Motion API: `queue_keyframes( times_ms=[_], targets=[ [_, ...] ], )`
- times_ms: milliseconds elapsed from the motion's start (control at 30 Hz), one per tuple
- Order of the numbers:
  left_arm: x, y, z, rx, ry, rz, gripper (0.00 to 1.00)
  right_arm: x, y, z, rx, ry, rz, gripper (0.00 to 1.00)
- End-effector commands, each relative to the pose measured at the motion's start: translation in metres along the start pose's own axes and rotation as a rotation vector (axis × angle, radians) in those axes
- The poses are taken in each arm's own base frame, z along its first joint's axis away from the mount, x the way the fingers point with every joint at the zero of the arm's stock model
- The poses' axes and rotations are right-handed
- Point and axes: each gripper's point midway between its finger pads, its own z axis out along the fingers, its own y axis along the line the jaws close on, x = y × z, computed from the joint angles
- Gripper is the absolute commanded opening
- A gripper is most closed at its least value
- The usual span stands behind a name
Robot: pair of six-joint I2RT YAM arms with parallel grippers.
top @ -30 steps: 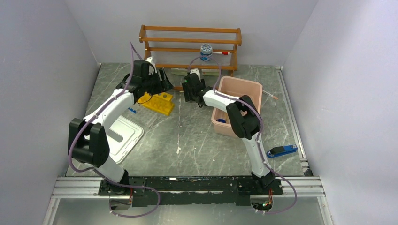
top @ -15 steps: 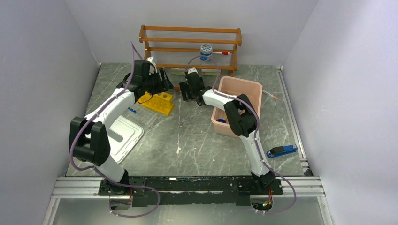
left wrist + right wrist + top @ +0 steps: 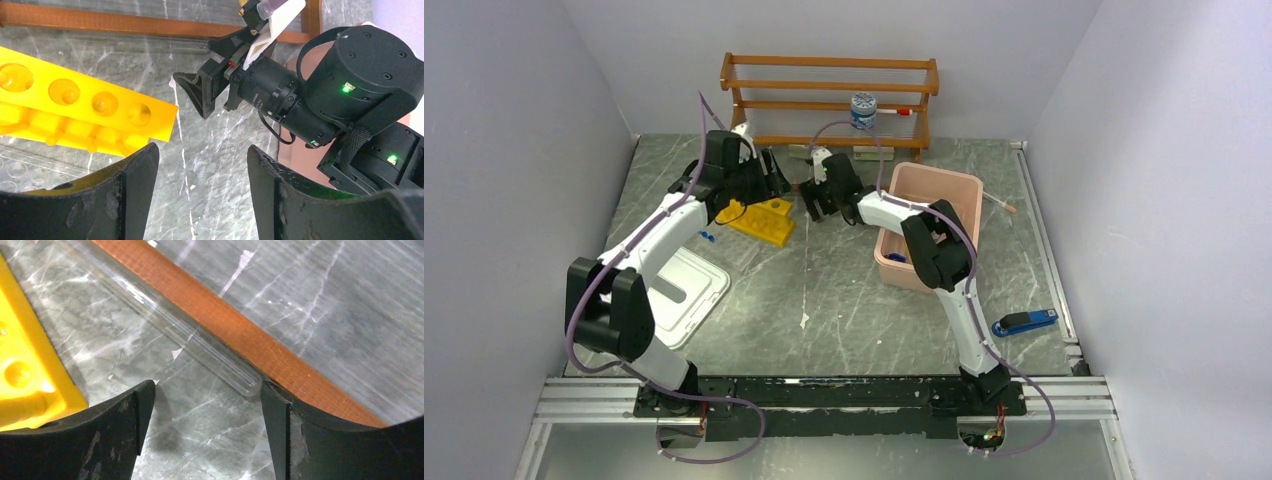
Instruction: Organize the chemistry lab equipment
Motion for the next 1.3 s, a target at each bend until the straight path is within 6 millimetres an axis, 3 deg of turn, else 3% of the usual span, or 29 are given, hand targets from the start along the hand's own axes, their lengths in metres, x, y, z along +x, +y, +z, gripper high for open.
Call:
queue_keyframes(
  times_ms=[0,100,200,300,433,533,633,833,967,1067,1267],
  targets=[
    [-0.005,-0.001,-0.012,0.0,-0.034,-0.005,0.68,0.032,0.01,-0.009,-0.081,0.08,-0.078,0.79],
    [-0.004,-0.001,-0.014,-0.005,-0.037,-0.004,0.68,0.027,0.02,-0.019,-0.13,0.049,-0.082,0.73],
    [-0.003,0.001,-0.014,-0.009,-0.033,-0.002,0.68,0.019,0.023,-0.028,-0.148,0.023,-0.078,0.59],
    [-0.004,0.0,-0.015,-0.008,-0.034,0.001,0.68,0.007,0.018,-0.03,-0.107,-0.031,-0.056,0.57],
    [-0.004,0.001,-0.015,-0.013,-0.035,0.004,0.68,0.019,-0.015,-0.018,0.078,0.054,-0.011,0.71],
    [-0.004,0.002,-0.015,-0.019,-0.035,0.007,0.68,0.025,-0.018,-0.015,0.095,0.073,-0.021,0.78],
    [-0.004,0.002,-0.015,-0.019,-0.035,0.007,0.68,0.028,-0.009,-0.009,0.036,0.092,-0.056,0.8],
    [-0.007,0.001,-0.015,-0.021,-0.033,0.012,0.68,0.042,0.035,-0.001,-0.201,0.128,-0.193,0.76],
    [-0.01,0.0,-0.015,-0.026,-0.035,0.018,0.68,0.046,0.043,0.006,-0.238,0.13,-0.216,0.74],
    [-0.012,0.001,-0.016,-0.031,-0.035,0.021,0.68,0.049,0.044,0.009,-0.242,0.145,-0.217,0.68],
    [-0.014,0.001,-0.02,-0.041,-0.045,0.015,0.68,0.064,0.046,0.008,-0.253,0.19,-0.248,0.41]
  ],
)
